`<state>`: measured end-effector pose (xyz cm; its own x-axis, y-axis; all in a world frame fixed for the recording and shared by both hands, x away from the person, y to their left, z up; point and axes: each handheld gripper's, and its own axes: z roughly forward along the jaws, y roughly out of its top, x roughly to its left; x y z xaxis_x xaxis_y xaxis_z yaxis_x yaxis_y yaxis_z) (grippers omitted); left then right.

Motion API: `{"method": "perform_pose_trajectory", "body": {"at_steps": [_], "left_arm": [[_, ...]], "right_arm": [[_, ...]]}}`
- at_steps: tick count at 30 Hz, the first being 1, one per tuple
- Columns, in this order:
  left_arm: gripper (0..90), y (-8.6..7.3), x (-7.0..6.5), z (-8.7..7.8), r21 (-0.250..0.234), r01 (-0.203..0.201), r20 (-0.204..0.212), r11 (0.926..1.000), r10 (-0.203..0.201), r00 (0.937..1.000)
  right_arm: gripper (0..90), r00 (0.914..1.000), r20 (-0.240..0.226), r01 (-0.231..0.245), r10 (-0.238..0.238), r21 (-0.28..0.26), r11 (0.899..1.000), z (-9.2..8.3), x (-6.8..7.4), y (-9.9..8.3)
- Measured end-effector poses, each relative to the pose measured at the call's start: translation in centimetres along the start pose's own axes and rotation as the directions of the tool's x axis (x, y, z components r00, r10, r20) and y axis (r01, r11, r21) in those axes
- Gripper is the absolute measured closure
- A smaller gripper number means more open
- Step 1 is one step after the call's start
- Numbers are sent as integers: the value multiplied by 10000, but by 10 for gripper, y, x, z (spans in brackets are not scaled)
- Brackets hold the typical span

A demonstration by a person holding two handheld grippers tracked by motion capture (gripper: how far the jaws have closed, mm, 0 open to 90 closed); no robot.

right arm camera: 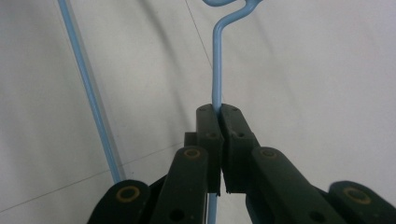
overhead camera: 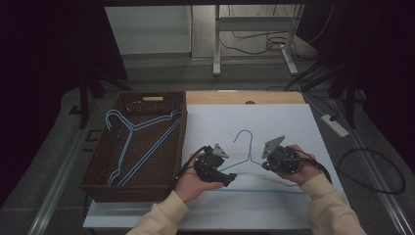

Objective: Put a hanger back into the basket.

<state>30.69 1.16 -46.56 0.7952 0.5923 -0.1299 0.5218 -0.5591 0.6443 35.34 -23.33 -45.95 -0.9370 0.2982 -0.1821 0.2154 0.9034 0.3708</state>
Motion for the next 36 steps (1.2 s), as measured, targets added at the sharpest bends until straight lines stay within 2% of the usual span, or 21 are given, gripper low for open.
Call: {"method": "perform_pose_trajectory", "body": {"at_steps": [5, 7, 8, 12, 15, 21, 23, 24, 25, 28, 36], "left_arm": [[343, 4, -1, 15, 240, -99, 114, 9997, 96, 9999], [348, 4, 0, 25, 469, -87, -125, 9989, 93, 9999], [353, 4, 0, 25, 469, -87, -125, 9989, 93, 9999], [383, 3, 4, 32, 660, -200, -589, 9976, 239, 9980], [417, 3, 7, 36, 762, -216, -633, 9969, 264, 9976], [626, 1, 13, 43, 1045, -284, -584, 9941, 346, 9977], [715, 1, 14, 43, 1117, -412, -732, 9929, 496, 9961], [752, 1, 14, 42, 1088, -348, -780, 9935, 434, 9960], [791, 1, 14, 42, 1090, -329, -723, 9935, 409, 9965], [811, 1, 14, 40, 1093, -378, -597, 9933, 445, 9972], [862, 2, 4, 31, 1019, -901, -143, 9907, 920, 9957]], "right_arm": [[882, 10000, -22, -5, 5, -6, 10000, -1, 0, 0], [882, 10000, -25, -4, 4, -36, 10000, -1, 1, -1], [882, 10000, -33, -27, 27, -71, 10000, -2, 1, -1], [881, 10000, -50, -5, 5, -101, 9999, -2, 1, -2], [881, 10000, -29, 6, -6, -100, 10000, -1, 0, -2], [881, 10000, 4, -12, 12, -141, 9999, -2, 1, -1], [881, 10000, 31, -16, 17, -145, 9999, -2, 0, -1], [880, 10000, 38, -13, 14, -139, 9999, -2, 0, -1], [880, 10000, 45, 5, -5, -126, 9999, -2, 0, -2], [877, 10000, 77, -27, 29, -163, 9999, -2, 0, -2], [850, 9995, 255, -191, 199, -312, 9993, -4, -3, -5]]}}
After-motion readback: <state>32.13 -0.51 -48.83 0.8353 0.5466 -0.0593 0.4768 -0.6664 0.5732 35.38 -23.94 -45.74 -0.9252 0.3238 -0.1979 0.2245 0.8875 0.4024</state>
